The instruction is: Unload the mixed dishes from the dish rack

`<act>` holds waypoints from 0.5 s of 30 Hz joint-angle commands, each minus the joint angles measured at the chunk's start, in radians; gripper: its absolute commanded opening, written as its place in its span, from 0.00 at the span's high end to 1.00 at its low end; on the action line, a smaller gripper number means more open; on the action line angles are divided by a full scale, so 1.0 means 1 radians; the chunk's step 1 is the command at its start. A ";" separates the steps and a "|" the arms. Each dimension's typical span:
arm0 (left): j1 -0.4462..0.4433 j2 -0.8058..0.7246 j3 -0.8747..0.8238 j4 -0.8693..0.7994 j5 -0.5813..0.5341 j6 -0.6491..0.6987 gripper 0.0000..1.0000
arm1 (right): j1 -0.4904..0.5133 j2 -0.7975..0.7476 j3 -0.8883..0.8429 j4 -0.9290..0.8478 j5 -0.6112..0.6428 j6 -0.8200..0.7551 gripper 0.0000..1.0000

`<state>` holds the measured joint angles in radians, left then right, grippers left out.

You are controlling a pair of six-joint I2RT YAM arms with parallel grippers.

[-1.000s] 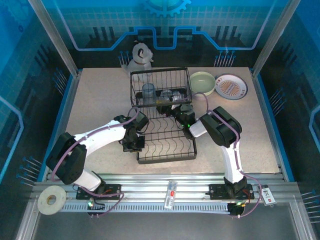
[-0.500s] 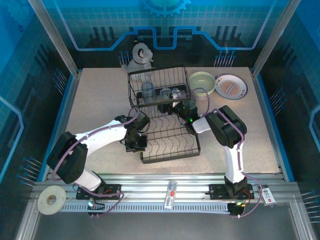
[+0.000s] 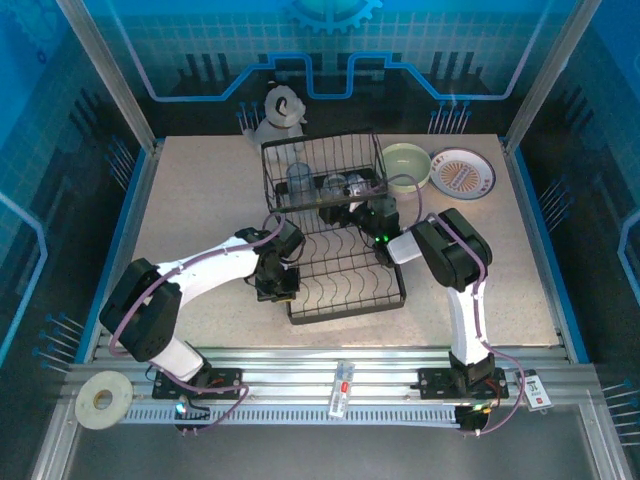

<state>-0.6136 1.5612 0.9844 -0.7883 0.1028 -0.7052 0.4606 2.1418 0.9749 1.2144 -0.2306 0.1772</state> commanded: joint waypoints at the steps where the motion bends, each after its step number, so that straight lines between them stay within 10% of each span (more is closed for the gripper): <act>1: 0.025 -0.019 0.046 0.093 -0.037 0.068 1.00 | 0.051 -0.015 -0.060 0.208 -0.338 -0.140 0.38; 15: 0.019 -0.058 -0.020 0.125 -0.035 0.096 1.00 | 0.082 -0.198 -0.332 0.209 -0.249 -0.041 0.40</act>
<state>-0.6369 1.5475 0.9672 -0.8028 0.1341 -0.6254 0.4721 2.0083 0.7223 1.3273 -0.1169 0.2497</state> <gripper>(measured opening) 0.062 0.754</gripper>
